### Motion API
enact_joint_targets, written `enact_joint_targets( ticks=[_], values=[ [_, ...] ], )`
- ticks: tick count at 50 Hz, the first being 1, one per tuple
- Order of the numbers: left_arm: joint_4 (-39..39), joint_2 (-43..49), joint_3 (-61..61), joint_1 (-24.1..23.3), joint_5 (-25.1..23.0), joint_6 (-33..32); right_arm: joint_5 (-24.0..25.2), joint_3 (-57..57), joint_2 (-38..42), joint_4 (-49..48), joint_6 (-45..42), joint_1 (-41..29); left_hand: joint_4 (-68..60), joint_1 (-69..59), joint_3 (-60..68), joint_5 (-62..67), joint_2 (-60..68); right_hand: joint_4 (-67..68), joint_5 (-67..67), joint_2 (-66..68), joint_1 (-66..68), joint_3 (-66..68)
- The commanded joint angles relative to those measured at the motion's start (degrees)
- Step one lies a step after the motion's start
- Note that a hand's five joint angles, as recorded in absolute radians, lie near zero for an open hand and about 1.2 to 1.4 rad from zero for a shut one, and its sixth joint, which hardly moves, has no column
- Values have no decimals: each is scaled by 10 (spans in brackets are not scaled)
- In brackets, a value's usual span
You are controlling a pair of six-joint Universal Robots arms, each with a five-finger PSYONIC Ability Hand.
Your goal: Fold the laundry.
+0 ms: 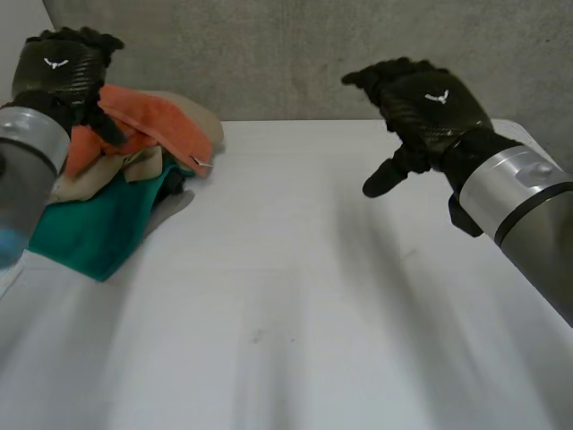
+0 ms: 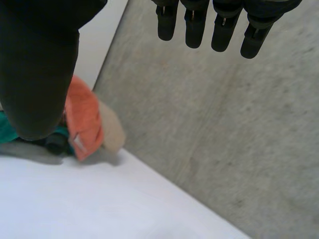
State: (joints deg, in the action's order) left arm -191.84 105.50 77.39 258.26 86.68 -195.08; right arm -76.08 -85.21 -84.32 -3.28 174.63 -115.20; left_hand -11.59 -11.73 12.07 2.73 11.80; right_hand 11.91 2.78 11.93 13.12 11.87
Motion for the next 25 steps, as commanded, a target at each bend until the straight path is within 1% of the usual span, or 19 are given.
enact_joint_targets(
  ticks=[1, 2, 5, 6, 9, 10, 12, 13, 14, 16, 20, 21, 22, 24, 25],
  values=[
    [-24, 192, -158, 60, -6, -68, -6, 8, 22, 14, -21, 5, 16, 17, -21, -27, -18, -19, -28, -19, -31, -19],
    [-22, 231, -190, 70, -7, -82, -7, 8, 23, 14, -24, 5, 16, 17, -21, -27, -18, -19, -28, -19, -31, -19],
    [-21, 287, -234, 82, -8, -97, -8, 8, 26, 12, -35, 10, 16, 17, -21, -27, -18, -19, -28, -19, -31, -19],
    [-23, 319, -261, 87, -8, -107, -8, 8, 27, 11, -38, 12, 16, 17, -21, -27, -18, -19, -28, -19, -31, -19],
    [-27, 362, -301, 94, -9, -109, -8, 8, 30, 8, -45, 14, 2, 4, -7, -14, -4, -19, -28, -19, -31, -19],
    [-28, 384, -326, 96, -11, -108, -8, 8, 31, 7, -46, 14, -156, -155, 151, 145, 154, -19, -28, -19, -31, -19],
    [-31, 394, -344, 98, -13, -106, -10, 8, 34, 6, -48, 15, -339, -337, 334, 327, 336, -19, -28, -19, -31, -19],
    [-33, 393, -358, 98, -17, -101, -10, 8, 35, 6, -50, 16, -439, -438, 435, 428, 437, -19, -28, -19, -31, -19],
    [-33, 387, -361, 98, -15, -97, -11, 8, 36, 6, -51, 16, -464, -462, 459, 452, 462, -19, -28, -19, -31, -19],
    [-34, 367, -363, 95, -13, -88, -13, 8, 36, 6, -53, 17, -496, -494, 491, 484, 494, -19, -28, -19, -31, -19],
    [-35, 292, -349, 71, -5, -58, -15, 8, 34, 3, -57, 22, -519, -518, 515, 508, 517, -19, -28, -19, -31, -19],
    [-35, 254, -338, 59, -4, -41, -16, 9, 34, 2, -58, 22, -653, -651, 648, 641, 651, -19, -28, -19, -31, -19],
    [-37, 235, -332, 52, -5, -30, -16, 9, 34, 1, -60, 23, -684, -682, 679, 672, 682, -19, -28, -19, -31, -19],
    [-43, 200, -321, 36, -8, -9, -18, 9, 33, -2, -61, 23, -684, -683, 679, 673, 682, -19, -28, -19, -31, -19],
    [-49, 169, -314, 20, -12, 10, -18, 10, 32, -2, -61, 24, -684, -683, 679, 673, 682, -19, -28, -19, -31, -19]
  ],
)
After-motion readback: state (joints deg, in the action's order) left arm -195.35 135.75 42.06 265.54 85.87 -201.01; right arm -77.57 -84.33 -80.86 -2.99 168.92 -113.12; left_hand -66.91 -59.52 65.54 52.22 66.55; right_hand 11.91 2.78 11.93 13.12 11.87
